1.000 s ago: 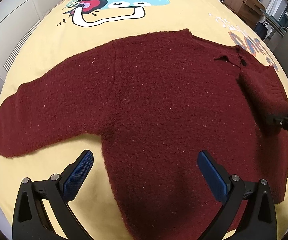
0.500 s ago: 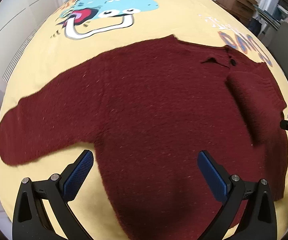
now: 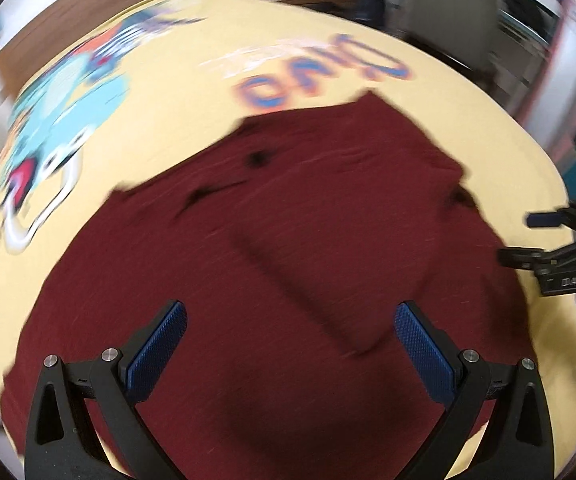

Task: Fold small clothes
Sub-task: 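Move the left gripper to the other sleeve cuff and grasp it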

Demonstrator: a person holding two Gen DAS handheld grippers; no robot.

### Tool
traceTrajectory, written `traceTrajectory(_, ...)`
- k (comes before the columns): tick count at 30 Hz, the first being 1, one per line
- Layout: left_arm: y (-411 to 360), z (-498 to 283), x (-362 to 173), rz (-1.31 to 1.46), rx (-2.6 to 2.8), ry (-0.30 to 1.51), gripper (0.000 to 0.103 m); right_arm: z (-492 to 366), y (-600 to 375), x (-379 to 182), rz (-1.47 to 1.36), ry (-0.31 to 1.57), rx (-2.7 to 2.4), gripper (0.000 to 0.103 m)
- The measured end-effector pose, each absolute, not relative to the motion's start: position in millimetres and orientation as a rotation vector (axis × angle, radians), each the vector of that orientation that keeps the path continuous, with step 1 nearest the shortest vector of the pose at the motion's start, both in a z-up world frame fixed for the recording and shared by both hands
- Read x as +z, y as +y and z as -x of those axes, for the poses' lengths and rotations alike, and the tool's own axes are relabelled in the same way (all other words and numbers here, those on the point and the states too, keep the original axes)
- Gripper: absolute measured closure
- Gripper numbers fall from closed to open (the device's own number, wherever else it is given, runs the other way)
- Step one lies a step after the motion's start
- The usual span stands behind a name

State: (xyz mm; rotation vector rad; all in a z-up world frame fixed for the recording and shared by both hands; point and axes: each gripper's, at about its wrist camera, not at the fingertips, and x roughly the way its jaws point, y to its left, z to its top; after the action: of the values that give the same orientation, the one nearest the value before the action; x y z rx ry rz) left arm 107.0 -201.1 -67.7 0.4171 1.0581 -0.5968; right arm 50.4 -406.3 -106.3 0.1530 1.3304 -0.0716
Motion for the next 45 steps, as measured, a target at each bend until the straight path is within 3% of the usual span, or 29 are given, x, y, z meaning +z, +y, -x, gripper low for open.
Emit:
traceTrajectory(10,-280.7,-96.7,-118.8,-0.655,-0.686,1.086,0.001,-42.4,-420.1,-114.6,-0.221,1.327,-0.066,0.018)
traceTrajectory(12,-284.9,-104.1,-126.6,-0.668,-0.666,1.102,0.006,-40.9,-422.5,-116.5,-0.229,1.329,-0.068,0.018)
traceTrajectory(13,-287.1,-108.7,-131.0,-0.666,-0.657,1.124,0.015,-40.3,-424.1,-117.7,-0.233,1.33,-0.069,0.018)
traceTrajectory(15,-288.7,-121.3,-141.5,-0.641,-0.638,1.205,0.044,-38.9,-427.0,-119.7,-0.243,1.333,-0.074,0.018)
traceTrajectory(16,-287.7,-126.8,-145.4,-0.621,-0.632,1.241,0.052,-37.9,-428.6,-120.5,-0.249,1.332,-0.076,0.018)
traceTrajectory(17,-285.7,-131.8,-148.2,-0.592,-0.638,1.274,0.066,-37.2,-430.0,-121.2,-0.255,1.333,-0.079,0.018)
traceTrajectory(20,-279.3,-143.9,-145.9,-0.502,-0.664,1.301,0.089,-36.2,-431.5,-122.0,-0.266,1.333,-0.084,0.018)
traceTrajectory(29,-232.6,-157.4,-98.7,-0.3,-0.666,1.203,0.092,-36.1,-429.1,-122.3,-0.264,1.332,-0.079,0.018)
traceTrajectory(31,-221.9,-159.0,-93.0,-0.261,-0.662,1.2,0.092,-38.4,-426.1,-122.1,-0.263,1.332,-0.076,0.018)
traceTrajectory(33,-222.3,-167.2,-92.1,-0.248,-0.637,1.199,0.1,-40.9,-422.2,-121.8,-0.262,1.331,-0.071,0.018)
traceTrajectory(40,-196.4,-163.1,-88.4,-0.167,-0.598,1.202,0.1,-42.9,-411.0,-118.3,-0.254,1.329,-0.048,0.018)
traceTrajectory(43,-210.4,-155.3,-89.2,-0.197,-0.675,1.214,0.098,-42.4,-409.9,-119.0,-0.252,1.329,-0.048,0.018)
traceTrajectory(44,-217.9,-153.1,-90.4,-0.218,-0.692,1.221,0.093,-42.1,-410.1,-118.8,-0.256,1.328,-0.048,0.018)
traceTrajectory(45,-226.3,-149.5,-92.2,-0.253,-0.7,1.225,0.081,-41.1,-410.9,-118.6,-0.262,1.327,-0.049,0.018)
